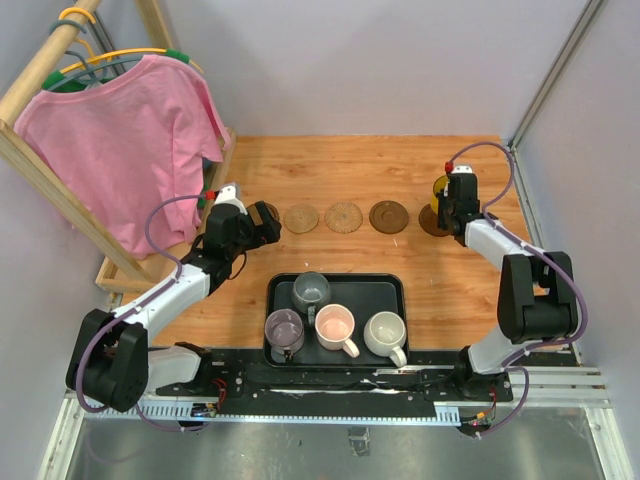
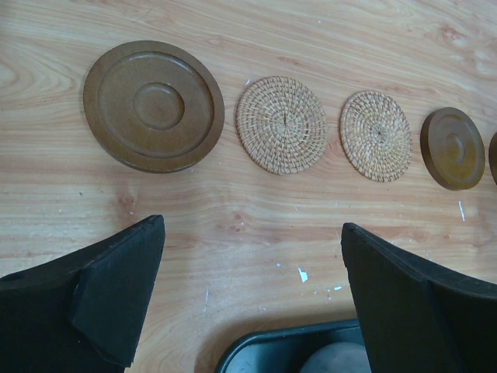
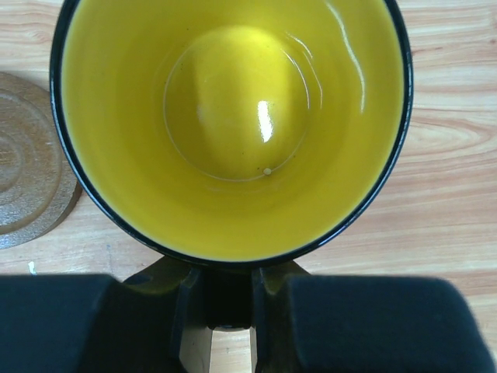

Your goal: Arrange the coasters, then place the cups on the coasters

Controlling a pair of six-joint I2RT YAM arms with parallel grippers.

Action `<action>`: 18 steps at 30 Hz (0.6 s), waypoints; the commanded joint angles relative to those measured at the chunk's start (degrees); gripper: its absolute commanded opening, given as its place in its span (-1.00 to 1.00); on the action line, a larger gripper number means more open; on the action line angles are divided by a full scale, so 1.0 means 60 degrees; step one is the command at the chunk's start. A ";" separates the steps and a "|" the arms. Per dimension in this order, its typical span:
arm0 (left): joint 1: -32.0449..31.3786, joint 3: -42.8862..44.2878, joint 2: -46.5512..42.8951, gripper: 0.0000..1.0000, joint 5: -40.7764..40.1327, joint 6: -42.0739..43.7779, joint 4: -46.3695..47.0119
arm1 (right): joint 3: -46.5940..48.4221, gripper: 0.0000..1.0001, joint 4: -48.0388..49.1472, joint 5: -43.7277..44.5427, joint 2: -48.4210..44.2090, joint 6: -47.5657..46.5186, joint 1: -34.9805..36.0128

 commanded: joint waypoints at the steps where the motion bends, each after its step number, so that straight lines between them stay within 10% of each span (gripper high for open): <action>1: 0.0043 0.0210 -0.0054 0.99 -0.0105 0.0065 0.0211 | 0.0307 -0.99 0.0897 -0.0169 0.0114 0.0062 -0.0060; 18: 0.0050 0.0187 0.0004 0.99 -0.0103 0.0065 0.0236 | 0.0375 -0.99 0.0804 -0.0469 0.0731 0.0086 -0.0060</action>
